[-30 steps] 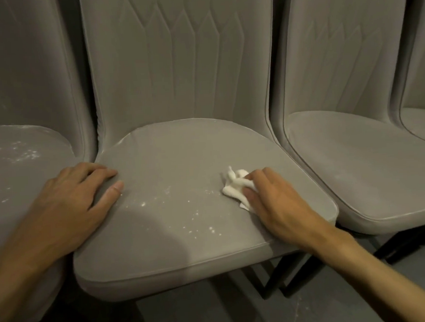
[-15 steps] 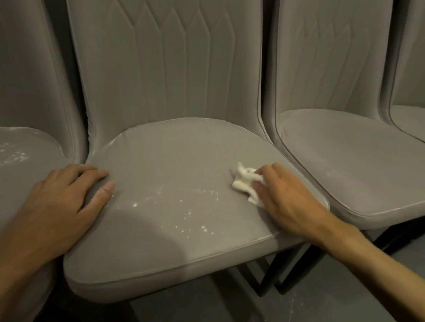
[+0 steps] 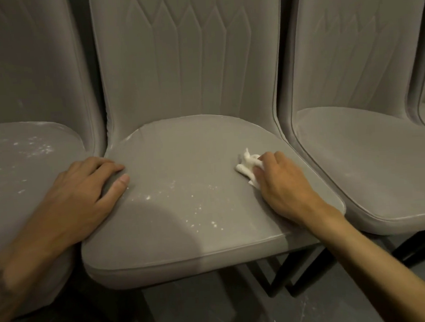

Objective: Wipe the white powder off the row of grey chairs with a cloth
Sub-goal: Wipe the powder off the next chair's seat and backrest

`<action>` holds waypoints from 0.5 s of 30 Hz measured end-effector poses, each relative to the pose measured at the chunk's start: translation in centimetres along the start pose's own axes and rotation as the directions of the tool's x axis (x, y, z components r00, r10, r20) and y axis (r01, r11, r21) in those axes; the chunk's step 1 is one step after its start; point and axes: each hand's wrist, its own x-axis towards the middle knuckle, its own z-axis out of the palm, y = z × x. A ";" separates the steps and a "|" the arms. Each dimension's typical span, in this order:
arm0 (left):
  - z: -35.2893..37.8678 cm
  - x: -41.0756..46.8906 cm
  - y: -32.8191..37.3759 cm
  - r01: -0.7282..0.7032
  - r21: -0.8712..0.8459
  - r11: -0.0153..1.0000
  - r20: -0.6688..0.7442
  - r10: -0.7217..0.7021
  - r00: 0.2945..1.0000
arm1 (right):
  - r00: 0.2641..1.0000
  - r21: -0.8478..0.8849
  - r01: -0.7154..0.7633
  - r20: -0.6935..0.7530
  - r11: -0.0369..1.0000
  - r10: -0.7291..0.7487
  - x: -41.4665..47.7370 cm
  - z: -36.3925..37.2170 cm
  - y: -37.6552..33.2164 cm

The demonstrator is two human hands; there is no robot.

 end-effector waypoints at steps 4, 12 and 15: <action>0.1 0.0 -0.1 -0.009 0.011 1.000 -0.013 0.009 1.000 | 0.949 0.132 0.301 0.053 0.944 -0.310 -3.0 0.4 -6.2; 0.1 -0.2 -0.5 -0.025 -0.012 1.000 -0.024 0.025 0.999 | 0.986 0.029 0.127 0.102 0.991 -0.129 3.0 1.1 -2.3; 0.1 -0.2 -0.6 -0.049 -0.034 0.998 -0.039 0.047 0.998 | 0.976 0.083 0.192 0.090 0.978 -0.199 2.7 2.5 -5.7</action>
